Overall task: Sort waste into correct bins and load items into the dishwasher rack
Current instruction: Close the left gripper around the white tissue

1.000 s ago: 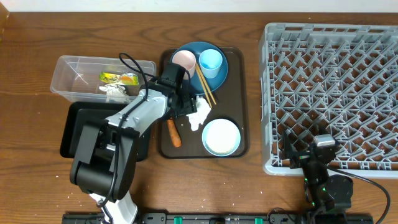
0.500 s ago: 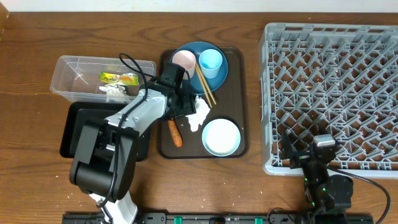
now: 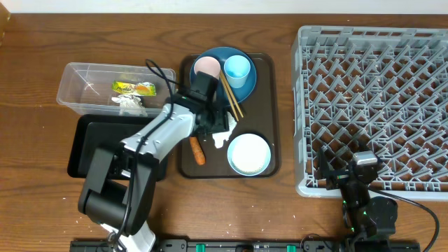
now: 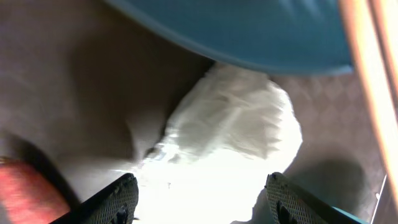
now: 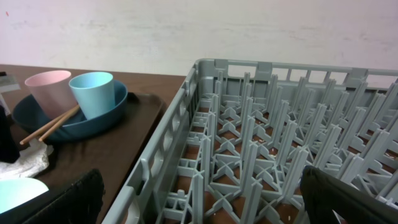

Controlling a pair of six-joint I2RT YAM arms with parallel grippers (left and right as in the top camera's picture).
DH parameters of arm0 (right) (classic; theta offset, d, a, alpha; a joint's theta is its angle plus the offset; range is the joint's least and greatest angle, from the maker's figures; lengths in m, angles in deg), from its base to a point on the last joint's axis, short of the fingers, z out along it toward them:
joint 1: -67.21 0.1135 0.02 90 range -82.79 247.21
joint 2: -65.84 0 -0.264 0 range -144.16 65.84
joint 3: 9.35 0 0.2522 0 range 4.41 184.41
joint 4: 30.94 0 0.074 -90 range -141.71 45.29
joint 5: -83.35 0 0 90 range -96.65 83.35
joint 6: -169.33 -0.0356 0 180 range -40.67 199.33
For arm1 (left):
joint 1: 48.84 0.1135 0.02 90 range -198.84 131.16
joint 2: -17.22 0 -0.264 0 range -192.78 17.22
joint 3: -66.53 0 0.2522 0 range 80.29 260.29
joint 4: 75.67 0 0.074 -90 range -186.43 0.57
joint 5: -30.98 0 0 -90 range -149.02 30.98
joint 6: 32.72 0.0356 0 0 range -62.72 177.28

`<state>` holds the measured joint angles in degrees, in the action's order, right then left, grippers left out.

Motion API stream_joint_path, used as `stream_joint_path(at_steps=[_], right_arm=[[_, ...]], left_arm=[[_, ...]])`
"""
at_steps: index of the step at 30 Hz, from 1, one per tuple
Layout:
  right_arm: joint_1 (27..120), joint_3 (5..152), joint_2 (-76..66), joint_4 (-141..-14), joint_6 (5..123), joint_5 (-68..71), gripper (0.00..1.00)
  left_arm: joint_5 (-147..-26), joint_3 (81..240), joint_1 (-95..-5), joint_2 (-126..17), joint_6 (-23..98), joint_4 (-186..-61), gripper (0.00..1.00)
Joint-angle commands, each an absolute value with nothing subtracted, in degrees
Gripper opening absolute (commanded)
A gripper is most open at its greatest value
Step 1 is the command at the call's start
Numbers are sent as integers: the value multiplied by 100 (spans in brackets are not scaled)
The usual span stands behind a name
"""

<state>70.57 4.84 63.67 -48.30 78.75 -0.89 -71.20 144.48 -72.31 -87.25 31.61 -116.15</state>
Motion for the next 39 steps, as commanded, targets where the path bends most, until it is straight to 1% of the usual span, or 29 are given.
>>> stream_joint_path(at_steps=[1, 9, 22, 24, 27, 28, 30, 33, 37, 39], right_arm=[[7088, 473, 6406, -4845, 7940, -82, 99], [7088, 473, 6406, -4845, 7938, -82, 99], [7090, 473, 6406, -4845, 7940, -82, 99], [7090, 473, 6406, -4845, 7938, -82, 99], [7090, 473, 6406, -4845, 7938, -82, 99], [7088, 473, 6406, -4845, 7938, -82, 99], [7088, 473, 6406, -4845, 7938, -82, 99], [7090, 473, 6406, -4845, 7938, -82, 99], [7090, 473, 6406, -4845, 7938, -82, 99], [7088, 473, 6406, -4845, 7938, -82, 99]], left_arm=[[-6591, 14389, -7414, -8640, 3213, -11597, 69], [-5949, 14389, -7766, -8651, 3213, -11545, 70], [-5942, 14297, -7792, -8849, 3213, -11241, 70], [-5940, 14297, -7790, -8878, 3213, -11221, 68], [-5940, 14297, -7790, -8878, 3213, -11217, 58], [-5940, 14297, -7790, -8878, 3213, -11217, 51], [-5940, 14297, -7790, -8878, 3216, -11219, 43], [-5940, 14297, -7790, -8878, 3216, -11219, 38], [-5940, 14297, -7790, -8878, 3216, -11219, 28], [-5940, 14297, -7790, -8878, 3216, -11219, 27]])
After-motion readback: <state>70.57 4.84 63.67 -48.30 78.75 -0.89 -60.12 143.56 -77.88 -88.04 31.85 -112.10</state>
